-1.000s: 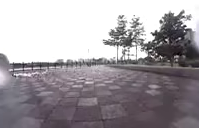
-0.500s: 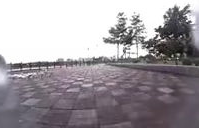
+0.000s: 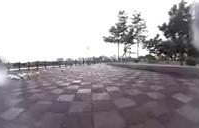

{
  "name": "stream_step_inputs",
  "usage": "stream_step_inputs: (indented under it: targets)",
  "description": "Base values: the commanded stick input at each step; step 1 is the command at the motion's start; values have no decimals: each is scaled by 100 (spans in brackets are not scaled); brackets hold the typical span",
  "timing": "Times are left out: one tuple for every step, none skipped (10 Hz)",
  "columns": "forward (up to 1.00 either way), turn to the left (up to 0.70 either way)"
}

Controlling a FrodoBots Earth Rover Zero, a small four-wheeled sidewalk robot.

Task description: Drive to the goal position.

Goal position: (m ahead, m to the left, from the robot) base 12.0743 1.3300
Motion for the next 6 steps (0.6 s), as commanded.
stream_step_inputs:
  targets:
    - [100,0]
    - [100,0]
    - [100,0]
    - [100,0]
    - [100,0]
    - [100,0]
